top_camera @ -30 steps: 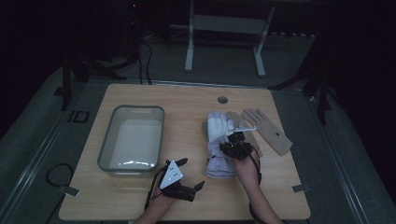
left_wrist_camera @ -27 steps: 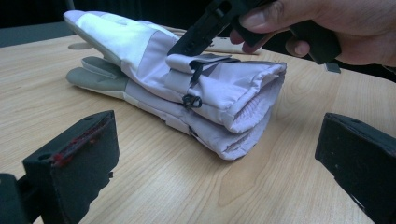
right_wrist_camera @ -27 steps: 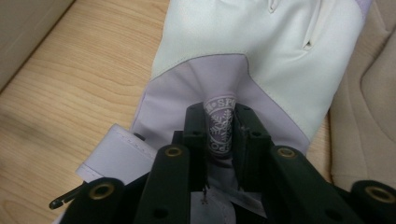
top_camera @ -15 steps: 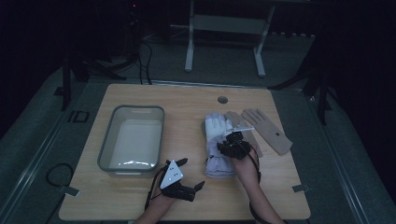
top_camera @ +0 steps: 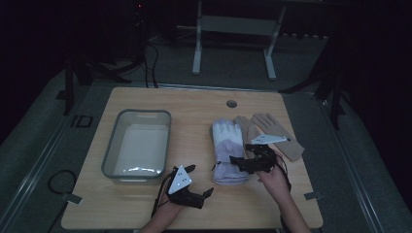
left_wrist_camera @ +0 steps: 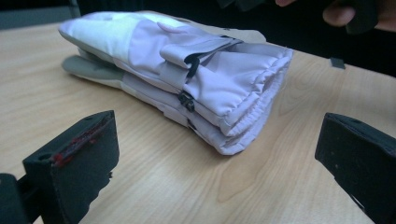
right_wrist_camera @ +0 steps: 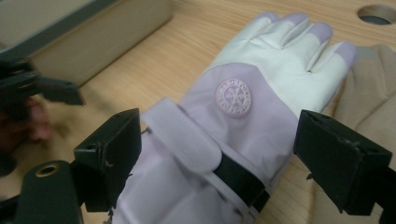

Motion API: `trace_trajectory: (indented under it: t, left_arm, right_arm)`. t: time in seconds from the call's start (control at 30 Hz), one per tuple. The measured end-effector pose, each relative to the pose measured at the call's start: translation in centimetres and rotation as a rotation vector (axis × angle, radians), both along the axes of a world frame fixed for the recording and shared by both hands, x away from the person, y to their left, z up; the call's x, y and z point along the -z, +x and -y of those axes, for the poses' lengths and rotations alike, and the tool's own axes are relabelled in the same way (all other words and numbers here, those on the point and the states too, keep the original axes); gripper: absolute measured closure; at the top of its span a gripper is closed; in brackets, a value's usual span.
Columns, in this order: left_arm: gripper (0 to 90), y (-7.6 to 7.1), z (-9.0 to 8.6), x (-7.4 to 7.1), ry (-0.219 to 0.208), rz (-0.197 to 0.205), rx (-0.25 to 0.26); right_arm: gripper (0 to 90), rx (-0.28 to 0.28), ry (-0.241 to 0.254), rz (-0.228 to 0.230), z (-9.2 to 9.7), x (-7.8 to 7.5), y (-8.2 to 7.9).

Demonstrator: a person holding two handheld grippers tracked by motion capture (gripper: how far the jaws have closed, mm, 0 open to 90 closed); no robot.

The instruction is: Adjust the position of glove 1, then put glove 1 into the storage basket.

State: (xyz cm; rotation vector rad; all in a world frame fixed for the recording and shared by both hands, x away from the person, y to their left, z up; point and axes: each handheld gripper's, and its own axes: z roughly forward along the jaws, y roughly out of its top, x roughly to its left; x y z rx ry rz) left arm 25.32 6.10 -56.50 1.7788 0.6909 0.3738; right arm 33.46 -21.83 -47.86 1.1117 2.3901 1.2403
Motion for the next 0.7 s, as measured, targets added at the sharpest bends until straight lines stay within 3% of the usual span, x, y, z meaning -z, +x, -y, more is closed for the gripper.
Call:
trace_trajectory:
  t: [0.1,0.27,0.3,0.43,0.47,0.5,0.53,0.6,0.63,0.67,0.7]
  left_arm:
    - [0.0,-0.2,0.3,-0.7,0.031,-0.005,-0.024]
    - [1.4,0.3,0.3,-2.5,0.026,-0.03,-0.082]
    - [1.4,0.8,0.2,-3.6,-0.012,-0.047,-0.095]
    - [2.3,2.1,0.9,-5.5,-0.036,-0.124,-0.113]
    - [5.1,2.1,0.9,-5.5,-0.036,-0.124,-0.113]
    - [5.1,2.9,1.6,-6.2,-0.022,-0.155,-0.137]
    - [12.8,3.2,1.8,-6.4,-0.026,-0.161,-0.13]
    - [14.2,3.9,2.6,-6.6,-0.004,-0.187,-0.147]
    - [14.2,4.6,3.1,-6.5,0.005,-0.218,-0.143]
    - [15.8,5.0,3.4,-6.3,0.017,-0.239,-0.147]
    - [16.8,5.6,4.2,-5.7,0.031,-0.278,-0.165]
  right_arm:
    - [15.3,-0.018,-0.035,0.095,1.7,0.3,-0.4]
    - [13.6,-0.003,-0.034,0.036,2.6,0.5,-0.3]
    - [12.2,-0.002,-0.026,0.03,2.7,0.5,-0.2]
    - [10.8,0.027,0.016,0.005,2.8,0.6,0.8]
    - [10.8,0.027,0.016,0.005,2.8,0.6,0.8]
    - [15.6,0.031,0.023,0.0,2.8,0.6,1.2]
    - [23.1,0.047,0.037,-0.004,2.9,0.7,2.0]
    - [36.4,0.061,0.041,-0.019,2.9,0.8,2.8]
    - [38.8,0.066,0.046,-0.025,2.8,0.9,3.0]
    - [46.9,0.077,0.06,-0.045,2.8,1.2,3.8]
    - [47.4,0.079,0.068,-0.061,2.7,1.4,4.2]
